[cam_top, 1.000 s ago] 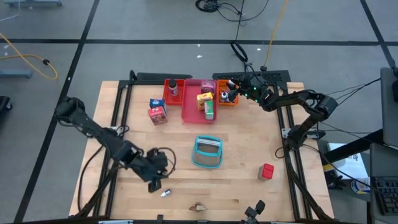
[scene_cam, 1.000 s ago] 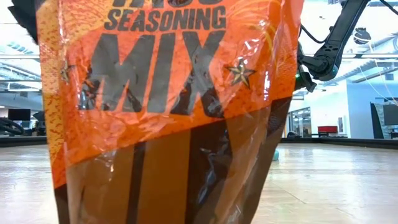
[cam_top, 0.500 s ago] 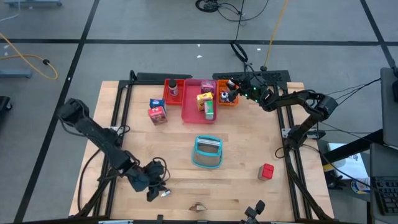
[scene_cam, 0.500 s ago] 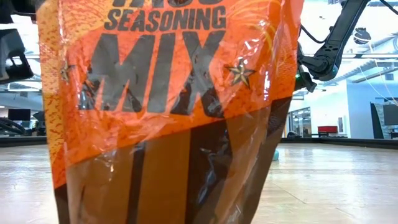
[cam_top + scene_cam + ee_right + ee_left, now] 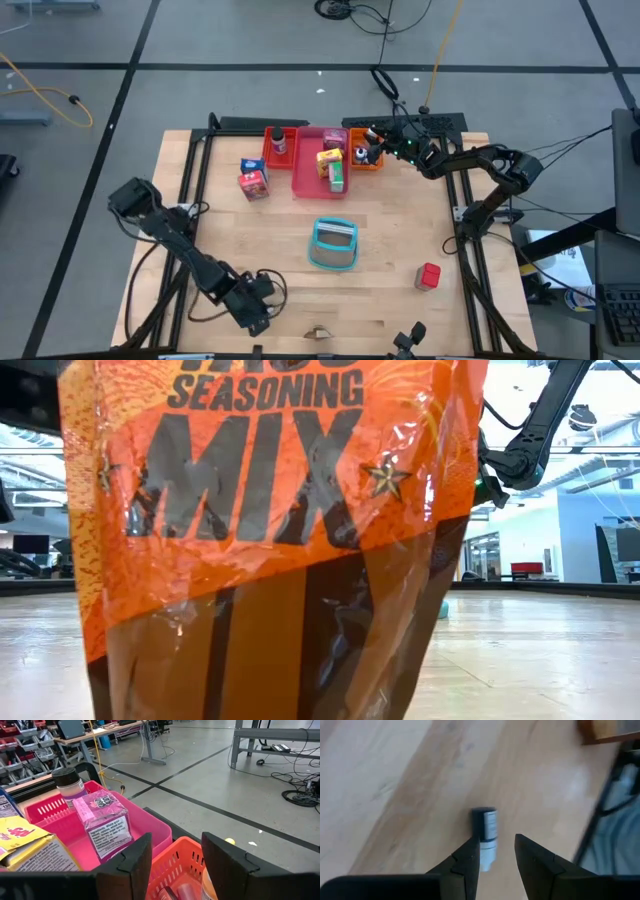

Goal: Pick & Place Kitchen Items
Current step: Put the small brown food coloring bottle into the orange bin

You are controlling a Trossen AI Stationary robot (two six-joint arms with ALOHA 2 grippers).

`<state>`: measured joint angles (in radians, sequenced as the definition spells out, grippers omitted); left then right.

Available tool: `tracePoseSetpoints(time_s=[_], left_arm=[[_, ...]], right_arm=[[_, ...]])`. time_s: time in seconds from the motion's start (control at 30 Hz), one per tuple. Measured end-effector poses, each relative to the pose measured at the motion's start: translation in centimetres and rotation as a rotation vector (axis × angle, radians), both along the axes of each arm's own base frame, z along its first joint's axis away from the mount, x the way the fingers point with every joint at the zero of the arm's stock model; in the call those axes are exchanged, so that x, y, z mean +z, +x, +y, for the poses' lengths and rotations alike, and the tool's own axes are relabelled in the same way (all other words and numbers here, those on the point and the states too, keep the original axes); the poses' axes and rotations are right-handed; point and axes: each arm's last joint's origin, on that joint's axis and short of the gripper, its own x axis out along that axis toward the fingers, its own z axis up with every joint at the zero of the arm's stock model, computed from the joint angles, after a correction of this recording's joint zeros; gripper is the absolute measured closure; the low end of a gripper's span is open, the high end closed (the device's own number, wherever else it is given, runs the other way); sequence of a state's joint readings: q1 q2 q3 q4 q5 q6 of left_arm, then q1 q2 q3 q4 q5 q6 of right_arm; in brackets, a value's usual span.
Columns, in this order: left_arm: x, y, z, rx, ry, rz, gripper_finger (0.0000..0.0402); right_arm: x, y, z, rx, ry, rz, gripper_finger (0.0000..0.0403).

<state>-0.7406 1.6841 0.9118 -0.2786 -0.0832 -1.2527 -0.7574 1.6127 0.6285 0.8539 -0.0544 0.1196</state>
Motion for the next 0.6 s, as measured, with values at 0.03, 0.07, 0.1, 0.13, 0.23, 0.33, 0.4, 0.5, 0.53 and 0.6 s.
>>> tracePoseSetpoints(time_s=[0.03,0.07,0.1,0.13,0.23,0.33,0.4,0.5,0.53,0.6], left_arm=[[-0.1,0.1,-0.1,0.003,0.007,0.017,0.0275],[-0.1,0.4,-0.2,0.007,0.009,0.021,0.0275],[0.0,0.7,-0.3,0.010,0.005,0.017,0.0275],[0.0,1.0,-0.5,0.012,0.002,0.015,0.0275],[-0.5,1.5,-0.6,0.000,0.016,0.055,0.0275],[-1.3,1.8,-0.6,-0.017,0.022,0.124,0.0275],[-1.8,2.1,-0.6,-0.024,0.008,0.152,0.0275],[-2.5,2.3,-0.3,-0.018,0.021,0.189,0.0275],[-2.7,2.3,-0.1,-0.009,0.030,0.210,0.0275],[-2.8,2.2,0.2,-0.006,0.040,0.240,0.0279]], right_arm=[[0.0,0.0,0.0,0.000,0.001,0.001,0.0239],[0.0,0.0,0.0,0.000,0.003,0.004,0.0238],[-0.1,0.0,0.0,-0.001,0.006,0.006,0.0238],[-0.1,0.0,0.0,-0.001,0.007,0.008,0.0239],[-0.1,0.0,0.0,-0.001,0.009,0.010,0.0241],[-0.1,0.0,0.0,-0.001,0.009,0.010,0.0242],[-0.2,0.0,0.0,-0.001,0.012,0.012,0.0242],[-0.2,0.0,0.0,-0.001,0.014,0.016,0.0241],[-0.2,0.0,0.0,-0.001,0.014,0.015,0.0242],[-0.2,0.0,0.0,0.000,0.015,0.016,0.0243]])
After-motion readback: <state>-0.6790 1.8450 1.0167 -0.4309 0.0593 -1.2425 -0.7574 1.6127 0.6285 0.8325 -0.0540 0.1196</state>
